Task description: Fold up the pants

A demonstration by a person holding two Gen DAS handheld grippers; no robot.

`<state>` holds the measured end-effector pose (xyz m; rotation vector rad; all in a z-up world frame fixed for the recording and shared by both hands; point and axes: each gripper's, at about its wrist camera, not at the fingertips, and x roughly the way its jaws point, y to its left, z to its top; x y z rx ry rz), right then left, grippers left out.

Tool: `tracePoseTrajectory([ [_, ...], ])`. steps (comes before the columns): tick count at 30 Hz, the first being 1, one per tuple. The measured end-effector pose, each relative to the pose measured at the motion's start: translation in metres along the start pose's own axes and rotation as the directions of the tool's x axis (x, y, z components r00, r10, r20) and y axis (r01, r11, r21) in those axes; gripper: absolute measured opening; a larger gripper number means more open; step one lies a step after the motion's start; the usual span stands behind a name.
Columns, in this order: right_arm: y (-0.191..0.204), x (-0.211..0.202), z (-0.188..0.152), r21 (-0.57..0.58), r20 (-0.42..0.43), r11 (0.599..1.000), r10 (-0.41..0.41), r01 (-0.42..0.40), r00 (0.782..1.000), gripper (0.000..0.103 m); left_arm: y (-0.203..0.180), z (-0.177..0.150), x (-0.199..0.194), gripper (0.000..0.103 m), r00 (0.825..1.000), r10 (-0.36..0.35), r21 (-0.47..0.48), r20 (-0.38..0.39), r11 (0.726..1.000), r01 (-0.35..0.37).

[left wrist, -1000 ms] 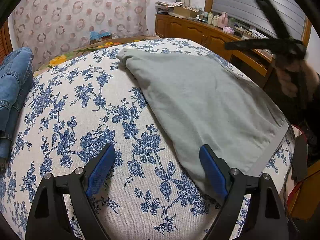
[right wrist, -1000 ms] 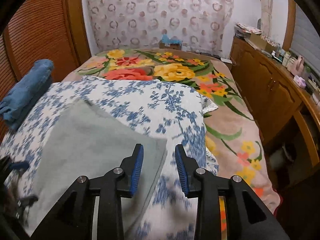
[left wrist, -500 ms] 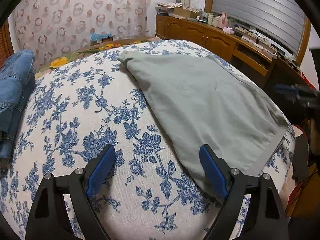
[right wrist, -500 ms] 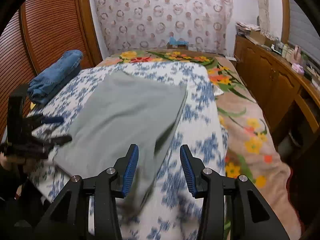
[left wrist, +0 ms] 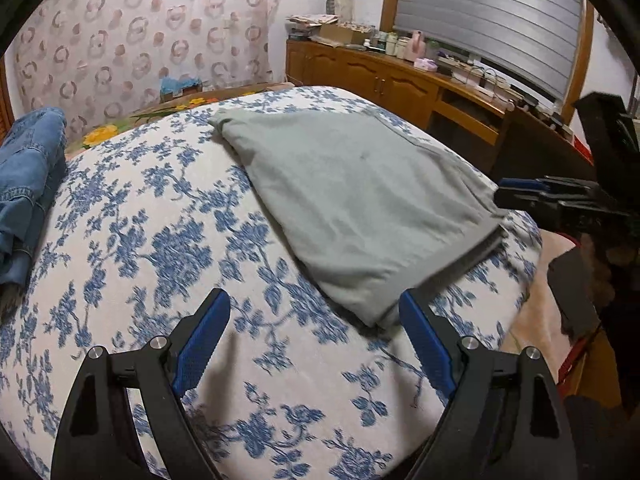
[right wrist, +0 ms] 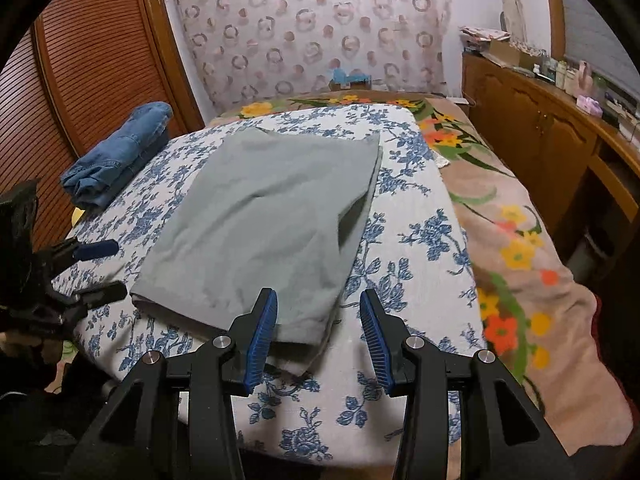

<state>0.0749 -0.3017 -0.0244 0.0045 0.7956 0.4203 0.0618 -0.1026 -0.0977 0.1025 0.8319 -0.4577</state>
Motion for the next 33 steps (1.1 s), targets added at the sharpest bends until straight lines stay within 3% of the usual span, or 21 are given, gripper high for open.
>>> tracePoseTrajectory([
  [5, 0.006, 0.005, 0.0, -0.009, -0.008, 1.0, -0.018, 0.018, 1.0, 0.045, -0.013, -0.002, 0.005, 0.087, 1.0, -0.03, 0.023, -0.004, 0.999, 0.031],
  [7, 0.007, 0.005, 0.0, -0.009, -0.007, 1.0, -0.019, 0.019, 1.0, 0.045, -0.015, -0.002, 0.007, 0.081, 0.999, -0.042, 0.026, -0.005, 0.999, 0.042],
  [10, 0.009, 0.007, -0.001, -0.006, -0.009, 1.0, -0.014, 0.014, 1.0, 0.045, -0.021, -0.002, 0.01, 0.068, 0.999, -0.045, 0.039, -0.014, 0.998, 0.046],
  [12, 0.01, 0.008, -0.002, -0.004, -0.01, 1.0, -0.011, 0.011, 1.0, 0.045, -0.025, -0.001, 0.013, 0.051, 0.999, -0.047, 0.046, -0.017, 0.998, 0.047],
  [14, 0.009, 0.009, -0.003, 0.001, -0.012, 1.0, -0.009, 0.009, 1.0, 0.045, -0.027, -0.002, 0.015, 0.044, 0.999, -0.05, 0.056, -0.018, 0.997, 0.051],
  [18, 0.008, 0.011, -0.003, 0.013, -0.017, 1.0, -0.003, 0.003, 1.0, 0.045, -0.03, -0.004, 0.011, 0.02, 0.997, -0.076, 0.069, -0.004, 0.995, 0.076],
  [25, 0.01, 0.009, -0.003, 0.015, -0.003, 1.0, 0.012, -0.012, 1.0, 0.042, -0.025, -0.004, -0.003, 0.016, 0.996, -0.084, 0.051, 0.042, 0.995, 0.082],
  [33, 0.018, 0.009, -0.007, 0.009, -0.009, 1.0, 0.017, -0.017, 1.0, 0.042, -0.017, -0.006, -0.001, 0.016, 0.995, -0.091, 0.016, 0.037, 0.996, 0.091],
])
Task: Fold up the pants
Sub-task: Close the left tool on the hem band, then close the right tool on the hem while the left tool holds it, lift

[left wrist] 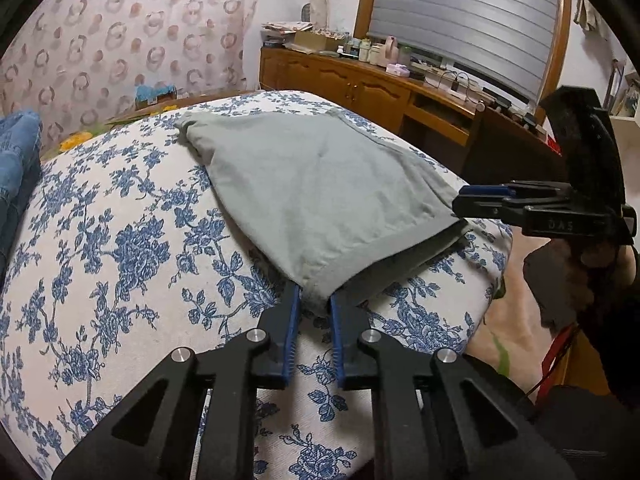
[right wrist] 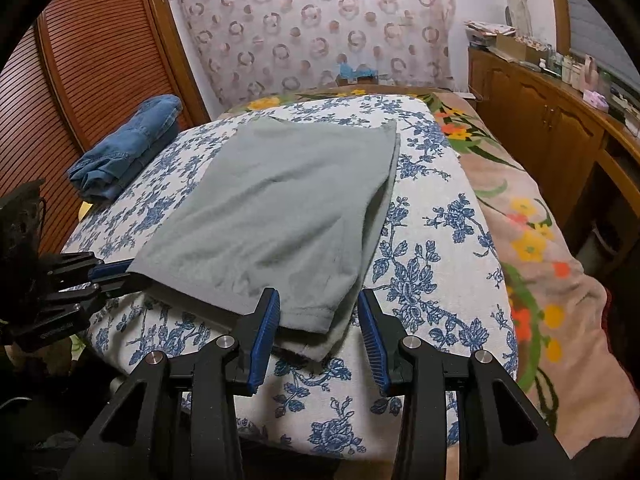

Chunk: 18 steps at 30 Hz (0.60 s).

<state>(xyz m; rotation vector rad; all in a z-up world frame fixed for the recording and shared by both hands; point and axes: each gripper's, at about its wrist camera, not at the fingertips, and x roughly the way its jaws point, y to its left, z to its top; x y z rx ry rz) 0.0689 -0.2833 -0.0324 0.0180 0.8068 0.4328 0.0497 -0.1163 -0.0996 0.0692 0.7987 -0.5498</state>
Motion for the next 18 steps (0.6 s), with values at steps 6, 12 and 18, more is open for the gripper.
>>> tracePoseTrajectory([
  [6, 0.006, 0.005, -0.004, -0.008, 0.006, 1.0, 0.01, -0.009, 1.0, 0.024, 0.002, -0.003, 0.006, 0.016, 1.0, 0.002, -0.012, -0.022, 1.0, -0.002],
  [12, 0.008, 0.0, 0.0, -0.011, 0.035, 1.0, 0.02, -0.02, 0.999, 0.009, 0.001, -0.004, 0.003, 0.016, 1.0, 0.006, -0.012, -0.005, 1.0, -0.006],
  [18, 0.007, -0.009, -0.002, 0.001, 0.044, 0.999, 0.042, -0.042, 0.998, 0.007, 0.0, -0.004, -0.002, 0.016, 1.0, 0.007, -0.01, 0.014, 1.0, -0.007],
])
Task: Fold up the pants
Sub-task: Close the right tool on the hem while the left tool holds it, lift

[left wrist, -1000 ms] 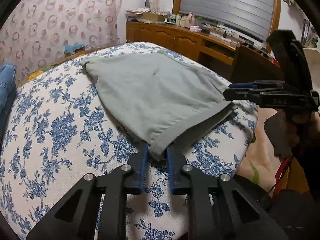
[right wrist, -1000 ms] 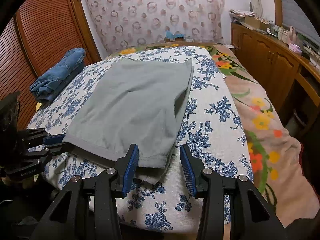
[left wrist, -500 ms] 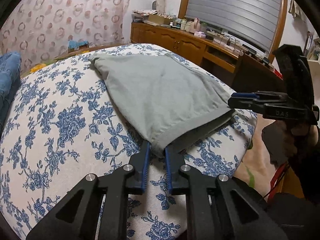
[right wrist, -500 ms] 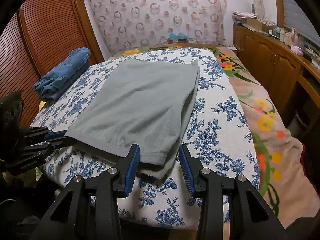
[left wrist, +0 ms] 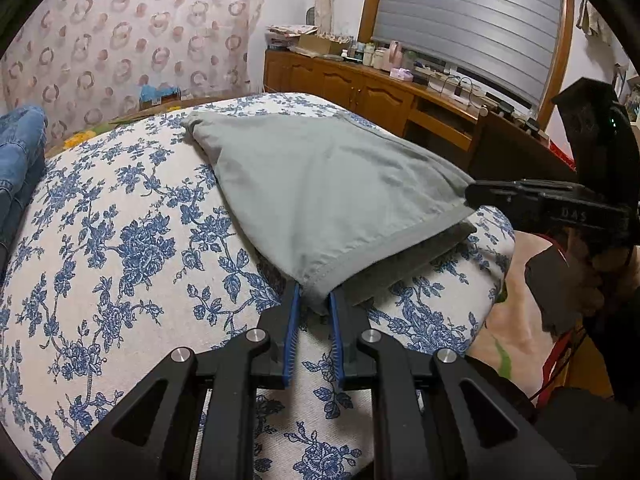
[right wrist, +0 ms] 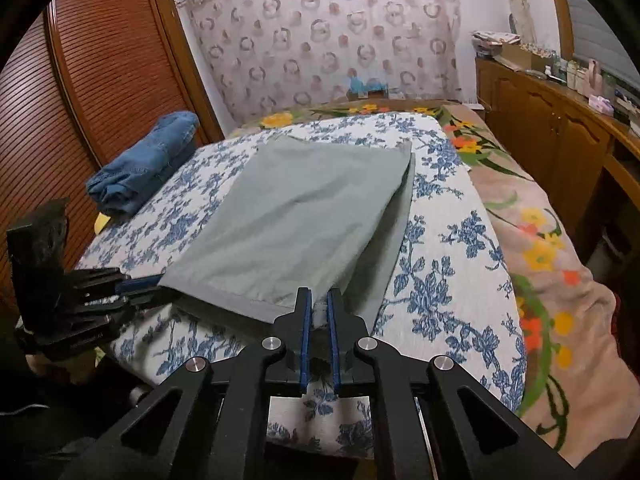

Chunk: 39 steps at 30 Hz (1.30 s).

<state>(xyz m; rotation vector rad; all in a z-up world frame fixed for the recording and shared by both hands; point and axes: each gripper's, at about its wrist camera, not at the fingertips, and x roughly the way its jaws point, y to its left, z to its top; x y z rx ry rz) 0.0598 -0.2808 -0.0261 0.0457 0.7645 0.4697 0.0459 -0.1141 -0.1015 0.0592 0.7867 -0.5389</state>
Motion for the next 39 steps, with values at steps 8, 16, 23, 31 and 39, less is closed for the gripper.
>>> tracePoseTrajectory([
  [8, 0.004, 0.014, -0.008, 0.001, -0.057, 1.0, -0.031, 0.031, 0.998, 0.008, 0.002, -0.003, 0.004, 0.016, 1.0, 0.001, -0.007, -0.023, 1.0, -0.001],
  [16, 0.009, 0.021, -0.006, -0.024, -0.056, 0.99, -0.14, 0.139, 0.989, 0.036, 0.001, -0.004, 0.007, 0.016, 1.0, -0.001, -0.01, -0.029, 1.0, 0.001],
  [23, 0.013, 0.03, -0.008, -0.008, -0.079, 0.991, -0.136, 0.136, 0.988, 0.038, 0.001, -0.004, 0.007, 0.016, 1.0, -0.001, -0.013, -0.028, 1.0, 0.0],
  [31, 0.011, 0.029, -0.013, -0.012, -0.065, 0.997, -0.075, 0.075, 0.995, 0.014, 0.001, -0.003, 0.007, 0.016, 1.0, 0.007, -0.006, -0.024, 1.0, -0.007],
  [39, 0.003, 0.003, 0.006, 0.004, 0.021, 1.0, 0.011, -0.012, 1.0, 0.009, 0.001, 0.03, -0.024, 0.009, 0.997, 0.022, 0.002, 0.079, 1.0, -0.022],
])
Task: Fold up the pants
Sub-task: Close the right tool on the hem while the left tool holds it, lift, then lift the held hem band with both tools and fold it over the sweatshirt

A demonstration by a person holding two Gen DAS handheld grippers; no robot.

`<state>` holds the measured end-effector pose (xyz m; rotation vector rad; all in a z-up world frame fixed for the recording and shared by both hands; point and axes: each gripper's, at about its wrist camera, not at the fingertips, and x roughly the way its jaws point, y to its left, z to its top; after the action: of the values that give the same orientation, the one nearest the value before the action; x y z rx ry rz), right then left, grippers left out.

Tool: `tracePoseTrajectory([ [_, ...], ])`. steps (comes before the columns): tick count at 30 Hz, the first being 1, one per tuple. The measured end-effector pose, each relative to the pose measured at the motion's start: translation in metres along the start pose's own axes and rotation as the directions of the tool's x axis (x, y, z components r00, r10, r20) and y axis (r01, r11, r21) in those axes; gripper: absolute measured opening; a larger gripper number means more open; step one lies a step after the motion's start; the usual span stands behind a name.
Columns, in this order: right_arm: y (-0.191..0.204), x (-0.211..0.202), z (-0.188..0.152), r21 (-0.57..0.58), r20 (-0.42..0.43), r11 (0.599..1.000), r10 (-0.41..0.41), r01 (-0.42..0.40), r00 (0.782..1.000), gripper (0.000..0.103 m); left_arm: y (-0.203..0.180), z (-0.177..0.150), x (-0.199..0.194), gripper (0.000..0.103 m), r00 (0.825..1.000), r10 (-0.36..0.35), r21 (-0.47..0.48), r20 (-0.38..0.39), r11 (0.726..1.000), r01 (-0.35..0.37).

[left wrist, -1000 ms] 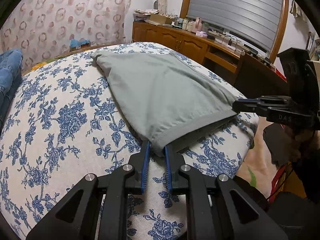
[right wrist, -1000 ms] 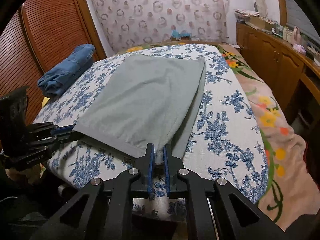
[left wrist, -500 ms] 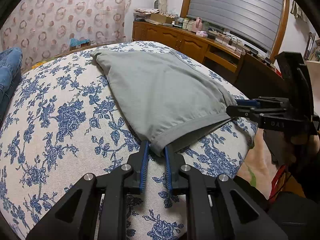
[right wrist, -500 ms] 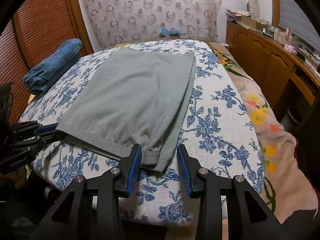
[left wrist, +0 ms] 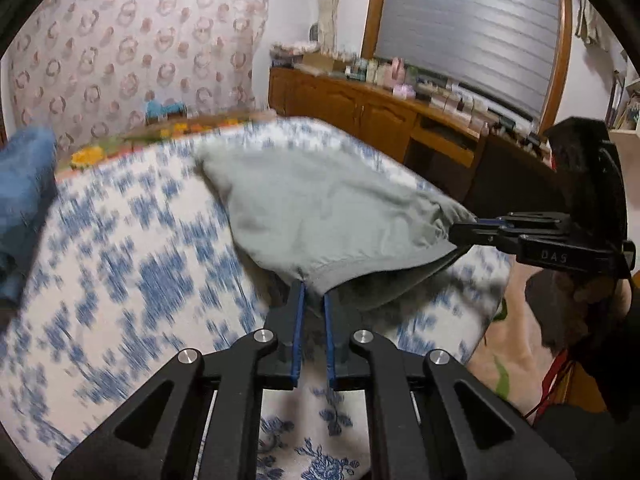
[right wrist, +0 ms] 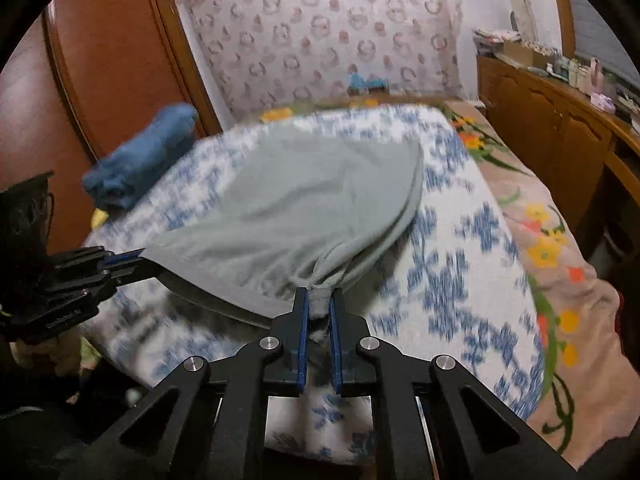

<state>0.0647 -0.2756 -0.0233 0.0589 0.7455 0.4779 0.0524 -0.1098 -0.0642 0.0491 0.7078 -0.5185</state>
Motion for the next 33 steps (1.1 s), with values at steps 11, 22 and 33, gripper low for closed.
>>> tracePoseTrajectory([
  [11, 0.027, -0.073, 0.064, -0.098, 0.201, 0.994, 0.07, -0.051, 0.977, 0.009, 0.013, 0.074, -0.08, 0.008, 0.976, 0.037, 0.041, 0.212, 0.998, -0.047],
  [22, 0.071, -0.136, 0.097, -0.243, 0.314, 0.966, 0.162, -0.086, 0.936, 0.008, 0.012, 0.121, -0.157, 0.004, 0.93, 0.093, 0.085, 0.354, 0.988, -0.131],
  [33, 0.069, -0.065, 0.102, -0.26, 0.186, 0.962, 0.133, -0.082, 0.974, 0.008, 0.044, 0.094, -0.118, 0.004, 0.959, 0.137, 0.038, 0.246, 0.988, -0.151],
])
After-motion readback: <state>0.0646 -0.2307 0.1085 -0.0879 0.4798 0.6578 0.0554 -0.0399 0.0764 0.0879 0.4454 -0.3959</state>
